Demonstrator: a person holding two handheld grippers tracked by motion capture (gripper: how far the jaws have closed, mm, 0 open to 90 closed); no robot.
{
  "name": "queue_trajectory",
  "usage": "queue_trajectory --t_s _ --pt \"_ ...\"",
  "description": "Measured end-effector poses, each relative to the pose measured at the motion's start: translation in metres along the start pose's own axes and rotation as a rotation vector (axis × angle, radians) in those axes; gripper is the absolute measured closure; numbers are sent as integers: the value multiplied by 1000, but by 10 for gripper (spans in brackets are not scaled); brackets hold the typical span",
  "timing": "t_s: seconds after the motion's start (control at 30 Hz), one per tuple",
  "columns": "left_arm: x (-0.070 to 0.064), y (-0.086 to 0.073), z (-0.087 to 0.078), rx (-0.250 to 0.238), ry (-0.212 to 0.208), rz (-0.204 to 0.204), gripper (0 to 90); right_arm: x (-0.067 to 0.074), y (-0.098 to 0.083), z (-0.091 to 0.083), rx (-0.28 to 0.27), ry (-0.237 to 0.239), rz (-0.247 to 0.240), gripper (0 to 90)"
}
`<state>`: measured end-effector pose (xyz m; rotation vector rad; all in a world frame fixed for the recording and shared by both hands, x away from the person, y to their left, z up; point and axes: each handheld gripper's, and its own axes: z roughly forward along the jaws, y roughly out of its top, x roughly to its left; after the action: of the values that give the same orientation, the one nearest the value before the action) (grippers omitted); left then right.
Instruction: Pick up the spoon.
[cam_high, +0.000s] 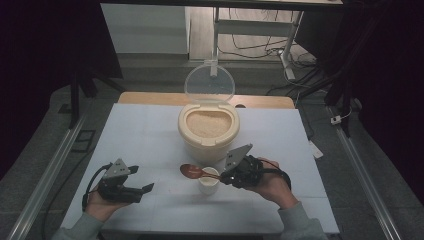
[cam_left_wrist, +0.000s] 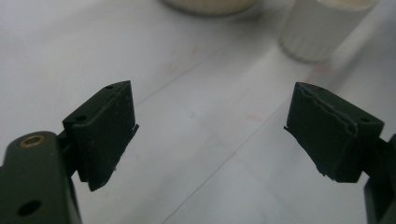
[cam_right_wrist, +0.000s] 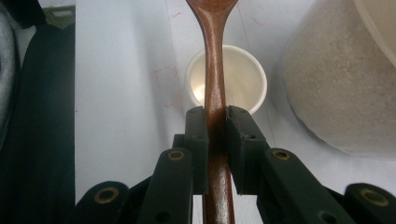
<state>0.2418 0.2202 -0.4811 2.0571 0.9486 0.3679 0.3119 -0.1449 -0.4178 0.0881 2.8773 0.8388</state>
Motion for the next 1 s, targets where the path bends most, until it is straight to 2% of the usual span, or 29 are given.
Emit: queue_trajectory --t_s 0.27,0.37,0.47,0.5,0.53,0.6,0.67,0.7,0.77,0.8,0.87,0.9,1.0 --pt "-15 26 -4 -25 -45 57 167 1 2 -1 8 -12 -9 785" --pt "-23 40 1 -18 -74 93 171 2 3 1 3 -11 -13 785" --pt "-26 47 3 -13 -85 112 171 2 3 1 4 -17 -16 785" --pt "-31 56 5 -9 -94 136 172 2 4 1 5 -17 -16 785" --pt "-31 56 5 -9 -94 136 175 3 4 2 1 -17 -17 785" --pt "-38 70 8 -11 -112 173 182 3 5 1 8 -19 -20 785" --pt "-41 75 9 -10 -120 184 189 4 5 1 3 -22 -24 785" --pt "-47 85 14 -3 -133 202 189 4 6 1 3 -21 -25 785" --pt "-50 89 16 1 -138 216 192 5 6 1 -1 -24 -27 785" --pt "-56 97 21 12 -148 239 193 5 7 0 2 -27 -30 785" --pt "-59 100 24 20 -150 253 197 6 8 -1 0 -30 -36 785" --pt "-64 106 30 40 -154 278 200 7 8 -1 -5 -29 -41 785" --pt "-68 110 36 63 -162 297 206 8 10 -1 -2 -32 -48 785"
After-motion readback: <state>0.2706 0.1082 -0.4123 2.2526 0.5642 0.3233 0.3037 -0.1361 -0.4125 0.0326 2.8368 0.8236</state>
